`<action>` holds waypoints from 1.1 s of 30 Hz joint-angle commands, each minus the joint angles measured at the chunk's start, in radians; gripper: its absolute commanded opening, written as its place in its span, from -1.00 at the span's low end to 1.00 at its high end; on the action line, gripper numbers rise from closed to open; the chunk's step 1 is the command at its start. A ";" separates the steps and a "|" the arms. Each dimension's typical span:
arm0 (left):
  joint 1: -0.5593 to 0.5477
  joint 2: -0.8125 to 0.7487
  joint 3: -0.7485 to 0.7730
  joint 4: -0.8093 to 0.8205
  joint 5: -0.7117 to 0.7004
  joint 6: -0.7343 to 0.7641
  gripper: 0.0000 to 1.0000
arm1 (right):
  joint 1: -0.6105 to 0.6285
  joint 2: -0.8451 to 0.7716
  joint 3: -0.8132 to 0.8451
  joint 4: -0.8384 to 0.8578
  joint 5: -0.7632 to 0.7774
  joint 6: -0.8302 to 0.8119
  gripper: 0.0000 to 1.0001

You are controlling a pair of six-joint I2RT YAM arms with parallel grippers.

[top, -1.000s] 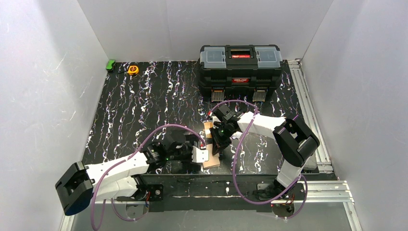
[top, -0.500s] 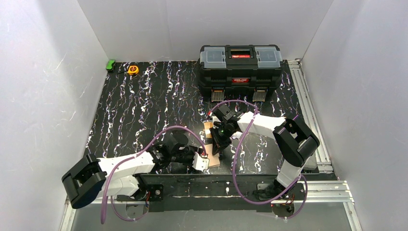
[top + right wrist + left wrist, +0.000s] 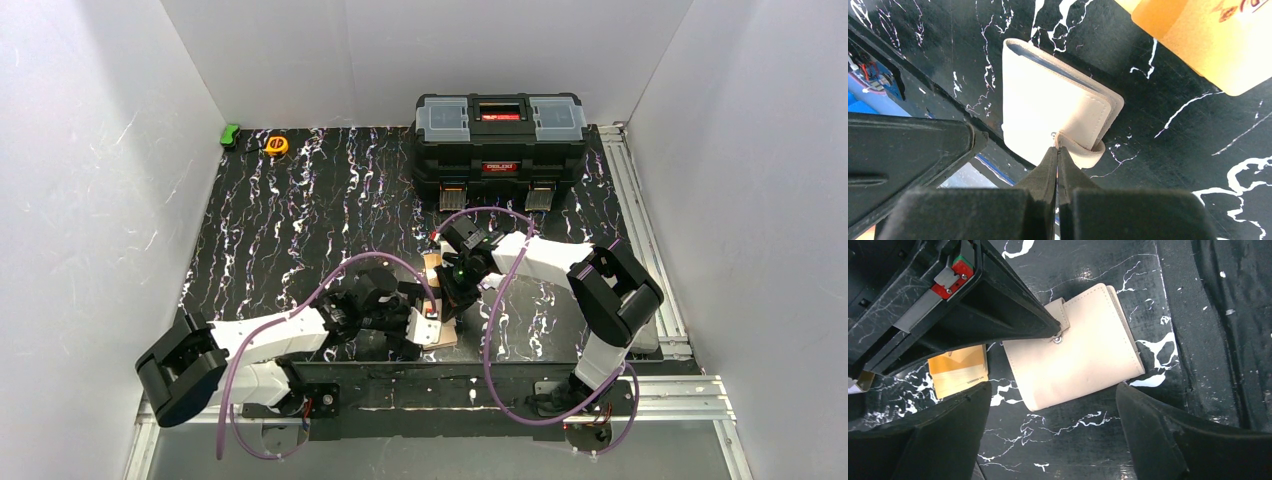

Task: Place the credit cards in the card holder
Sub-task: Close the card holder at the center of the board.

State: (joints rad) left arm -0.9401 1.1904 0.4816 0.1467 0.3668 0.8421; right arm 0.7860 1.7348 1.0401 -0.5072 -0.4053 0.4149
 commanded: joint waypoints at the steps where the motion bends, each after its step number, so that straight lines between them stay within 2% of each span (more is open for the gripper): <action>1: 0.002 -0.023 -0.029 -0.018 0.033 0.036 0.94 | 0.004 0.002 0.033 -0.035 0.046 -0.017 -0.97; 3: 0.003 -0.008 -0.034 -0.012 0.033 0.048 0.83 | 0.004 -0.001 0.034 -0.039 0.046 -0.017 -0.97; 7: 0.003 0.034 -0.014 -0.035 0.038 0.085 0.40 | 0.004 -0.011 0.035 -0.052 0.064 -0.008 -0.97; 8: 0.003 0.034 -0.026 -0.014 0.037 0.092 0.39 | 0.004 -0.015 0.031 -0.049 0.065 -0.005 -0.97; 10: 0.003 0.028 -0.047 0.028 0.035 0.102 0.44 | 0.004 -0.022 0.022 -0.047 0.063 -0.001 -0.97; 12: 0.003 0.027 -0.053 0.057 0.024 0.088 0.57 | 0.004 -0.021 0.022 -0.051 0.060 -0.001 -0.97; 15: 0.003 0.033 -0.046 0.042 0.011 0.099 0.95 | 0.004 -0.016 0.031 -0.054 0.059 -0.003 -0.97; 22: 0.002 0.039 -0.072 0.066 0.007 0.122 0.96 | 0.004 0.002 0.059 -0.072 0.053 -0.007 -0.97; 31: 0.004 0.032 -0.135 0.149 0.052 0.238 0.96 | 0.004 -0.007 0.076 -0.077 0.056 -0.004 -0.97; 33: 0.004 0.040 -0.125 0.125 0.064 0.248 0.91 | 0.004 -0.008 0.073 -0.078 0.061 -0.004 -0.97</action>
State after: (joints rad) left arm -0.9398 1.2247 0.3767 0.2993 0.3866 1.0374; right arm 0.7868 1.7348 1.0794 -0.5617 -0.3626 0.4160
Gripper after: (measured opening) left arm 0.979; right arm 0.022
